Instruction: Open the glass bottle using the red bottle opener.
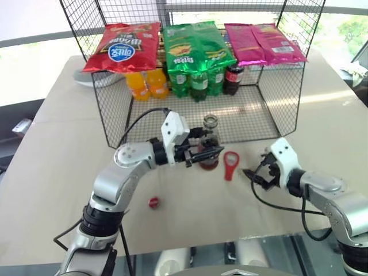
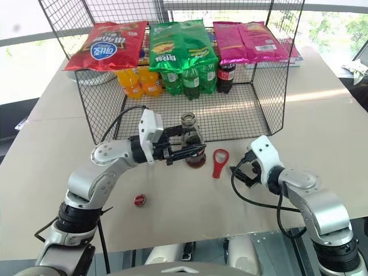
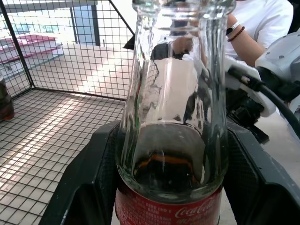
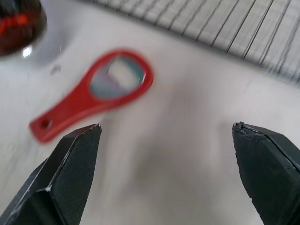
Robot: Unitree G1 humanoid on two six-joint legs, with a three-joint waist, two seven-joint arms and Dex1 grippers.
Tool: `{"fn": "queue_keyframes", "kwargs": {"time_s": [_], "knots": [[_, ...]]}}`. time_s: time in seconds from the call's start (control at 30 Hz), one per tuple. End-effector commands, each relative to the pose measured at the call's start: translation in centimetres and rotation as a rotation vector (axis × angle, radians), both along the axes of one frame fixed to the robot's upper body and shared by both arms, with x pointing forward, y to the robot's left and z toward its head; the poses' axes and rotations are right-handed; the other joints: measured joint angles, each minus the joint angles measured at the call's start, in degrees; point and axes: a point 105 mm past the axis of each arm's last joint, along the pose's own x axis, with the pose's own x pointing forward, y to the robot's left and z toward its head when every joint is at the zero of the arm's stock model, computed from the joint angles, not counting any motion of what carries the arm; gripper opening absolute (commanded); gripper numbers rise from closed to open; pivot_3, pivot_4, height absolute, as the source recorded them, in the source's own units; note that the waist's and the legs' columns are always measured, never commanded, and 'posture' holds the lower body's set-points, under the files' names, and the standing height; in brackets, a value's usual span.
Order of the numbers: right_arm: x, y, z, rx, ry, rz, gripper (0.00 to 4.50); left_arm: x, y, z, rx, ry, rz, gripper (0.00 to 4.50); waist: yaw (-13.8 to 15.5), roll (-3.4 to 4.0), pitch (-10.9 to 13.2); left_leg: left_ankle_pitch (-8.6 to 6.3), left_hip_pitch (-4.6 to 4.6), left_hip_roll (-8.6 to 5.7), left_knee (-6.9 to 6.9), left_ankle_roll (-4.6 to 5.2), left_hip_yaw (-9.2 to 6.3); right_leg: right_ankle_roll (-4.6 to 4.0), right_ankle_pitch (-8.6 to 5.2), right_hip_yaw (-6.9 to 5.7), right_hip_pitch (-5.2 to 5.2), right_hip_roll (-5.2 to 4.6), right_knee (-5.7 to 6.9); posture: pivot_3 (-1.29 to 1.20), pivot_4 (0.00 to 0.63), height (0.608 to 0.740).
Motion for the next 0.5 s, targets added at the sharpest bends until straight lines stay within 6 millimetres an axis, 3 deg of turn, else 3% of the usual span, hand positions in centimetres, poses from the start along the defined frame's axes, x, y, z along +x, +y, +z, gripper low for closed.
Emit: {"fn": "queue_keyframes", "kwargs": {"time_s": [0.03, 0.27, 0.5], "knots": [[0.8, 0.5, 2.2, -0.001, -0.150, 0.019, 4.49, -0.4, 0.3, 1.0, -0.034, -0.068, -0.007, 2.37, 0.02, 0.00, 0.00, 0.00, 0.00, -0.01, 0.01, 0.00, 0.02, 0.00, 0.00, 0.02, 0.00, -0.02, -0.02, 0.00, 0.150, 0.740], [1.0, 2.2, 3.7, 0.050, -0.245, 0.093, 4.49, 0.1, 1.6, -1.1, -0.028, -0.041, 0.033, 2.37, 0.55, -0.01, 0.00, 0.00, 0.00, -0.04, 0.06, 0.00, 0.06, 0.01, 0.01, 0.07, 0.01, -0.04, -0.04, 0.00, 0.150, 0.740], [1.0, 2.3, 3.7, 0.049, -0.275, 0.100, 4.49, 0.2, 3.3, -4.1, -0.003, -0.008, 0.058, 2.37, 0.55, 0.00, -0.01, 0.00, 0.04, -0.03, 0.05, 0.00, 0.09, 0.01, 0.01, 0.11, 0.03, -0.07, -0.05, 0.00, 0.150, 0.740]]}}
